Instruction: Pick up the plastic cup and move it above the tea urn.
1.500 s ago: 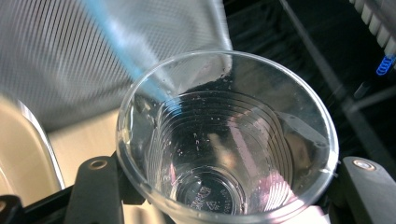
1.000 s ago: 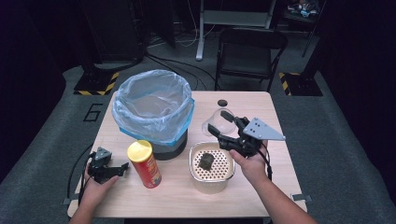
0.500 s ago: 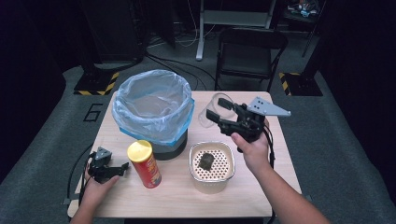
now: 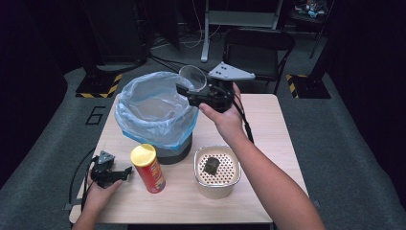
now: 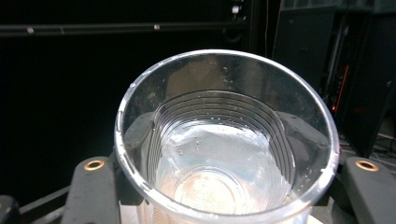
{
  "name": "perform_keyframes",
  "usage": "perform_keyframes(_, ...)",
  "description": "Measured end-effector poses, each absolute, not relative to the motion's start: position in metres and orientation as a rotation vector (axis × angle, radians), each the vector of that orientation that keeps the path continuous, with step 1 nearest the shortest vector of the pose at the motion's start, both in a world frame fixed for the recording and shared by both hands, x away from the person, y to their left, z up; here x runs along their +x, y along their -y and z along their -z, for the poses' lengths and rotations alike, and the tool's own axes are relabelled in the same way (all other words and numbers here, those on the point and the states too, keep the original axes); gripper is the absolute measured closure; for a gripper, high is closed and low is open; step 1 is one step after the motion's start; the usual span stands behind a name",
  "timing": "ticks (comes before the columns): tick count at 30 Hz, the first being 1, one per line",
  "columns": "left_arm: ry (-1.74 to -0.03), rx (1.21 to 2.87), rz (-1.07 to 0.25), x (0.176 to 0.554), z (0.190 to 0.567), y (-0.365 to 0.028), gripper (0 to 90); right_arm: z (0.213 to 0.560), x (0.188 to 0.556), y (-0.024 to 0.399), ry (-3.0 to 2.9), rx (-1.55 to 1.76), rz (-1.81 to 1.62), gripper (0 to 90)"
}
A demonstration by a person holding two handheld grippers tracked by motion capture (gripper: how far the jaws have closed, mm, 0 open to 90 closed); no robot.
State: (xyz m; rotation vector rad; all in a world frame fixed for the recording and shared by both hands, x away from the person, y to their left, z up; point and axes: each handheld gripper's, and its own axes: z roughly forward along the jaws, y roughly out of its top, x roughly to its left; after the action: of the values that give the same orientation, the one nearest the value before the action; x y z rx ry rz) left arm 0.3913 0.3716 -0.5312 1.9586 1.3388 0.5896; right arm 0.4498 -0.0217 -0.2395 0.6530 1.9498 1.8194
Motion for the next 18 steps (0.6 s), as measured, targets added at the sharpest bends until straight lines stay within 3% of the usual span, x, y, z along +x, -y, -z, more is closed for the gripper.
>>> perform_keyframes(6,-1.336,1.957,-0.593,0.391,0.531,-0.372,12.8,0.247,0.472,-0.013,-2.033,0.641,-1.753,31.1)
perform_keyframes(15,-1.335,1.958,-0.594,0.391,0.531,-0.372,12.8,0.248,0.482,-0.034,-2.072,0.682,-1.736,30.3)
perform_keyframes(16,-1.335,1.957,-0.594,0.391,0.531,-0.372,12.8,0.247,0.483,-0.037,-2.062,0.680,-1.748,23.1)
perform_keyframes(17,-1.335,1.957,-0.594,0.391,0.531,-0.372,12.8,0.247,0.483,-0.037,-2.062,0.680,-1.748,23.1)
perform_keyframes(18,-1.336,1.957,-0.592,0.391,0.531,-0.371,12.8,0.248,0.486,-0.042,-2.077,0.722,-1.781,0.3)
